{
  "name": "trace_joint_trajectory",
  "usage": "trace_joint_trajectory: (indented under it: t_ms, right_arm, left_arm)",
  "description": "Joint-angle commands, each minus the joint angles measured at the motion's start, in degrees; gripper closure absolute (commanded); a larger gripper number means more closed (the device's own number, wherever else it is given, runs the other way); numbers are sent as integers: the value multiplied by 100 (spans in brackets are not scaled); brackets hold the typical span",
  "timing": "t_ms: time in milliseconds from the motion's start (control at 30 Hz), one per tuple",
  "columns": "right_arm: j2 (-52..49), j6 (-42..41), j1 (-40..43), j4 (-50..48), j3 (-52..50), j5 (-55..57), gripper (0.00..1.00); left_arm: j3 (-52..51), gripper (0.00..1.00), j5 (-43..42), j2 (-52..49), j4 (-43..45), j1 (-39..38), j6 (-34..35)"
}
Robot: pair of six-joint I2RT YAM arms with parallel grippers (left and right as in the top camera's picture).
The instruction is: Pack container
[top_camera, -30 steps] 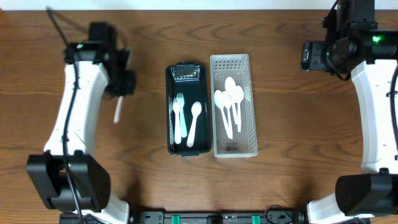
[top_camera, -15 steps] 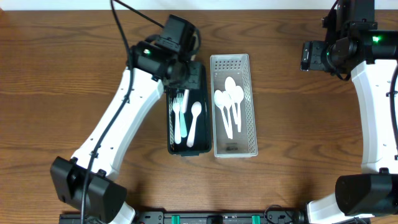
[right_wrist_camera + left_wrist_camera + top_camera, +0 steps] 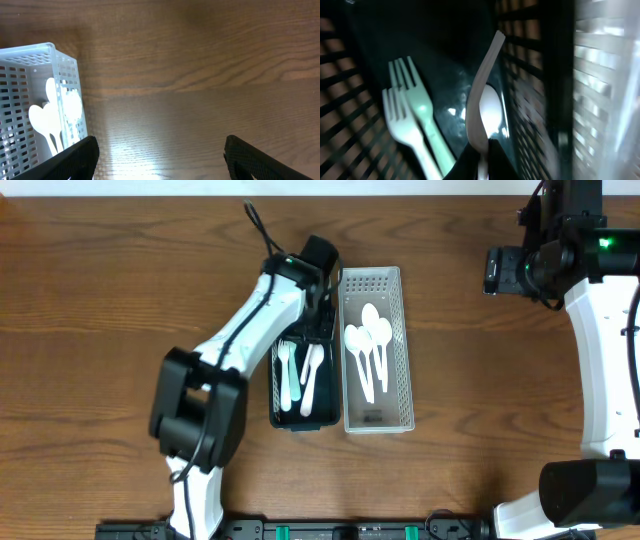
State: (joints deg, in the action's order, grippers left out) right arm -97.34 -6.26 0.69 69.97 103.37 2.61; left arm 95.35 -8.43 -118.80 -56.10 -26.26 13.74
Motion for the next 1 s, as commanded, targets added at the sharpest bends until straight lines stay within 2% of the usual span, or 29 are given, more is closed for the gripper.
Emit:
trace_joint_trajectory:
  t_ms: [0,67,100,233,367,433,533,667,767,967]
  right_arm:
    - [-26,94,52,7,2,63,16]
    - [-26,125,52,7,2,66,16]
    - [-26,125,52,9,2,66,16]
    - [-26,170,52,7,2,66,16]
    - [-26,210,52,-68,2,63,16]
    - [-26,208,46,-160,2,61,16]
    - [-26,164,4,-439,2,59,16]
    - [-39,96,-203,-1211,-26,61,12]
    - [-129,103,-409,-2155,-162,85,1]
    - [-697,98,-629,-3764,-254,57,1]
  left_arm:
    - [9,87,55,-160,31,26,55]
    - [9,62,55,-219,31,26,55]
    - [9,55,55,-219,33,26,55]
    - [31,41,179,-140,11,24,52]
    - [138,35,636,264,-39,24,-26]
    - [173,29,931,597,-7,24,-79]
    - [177,2,1685,1226,168,37,-103]
    - [175,2,2645,1834,632,236,-114]
    - [175,2,2719,1996,1182,625,-481]
    - [173,2,2719,1829,2623,1672,-649]
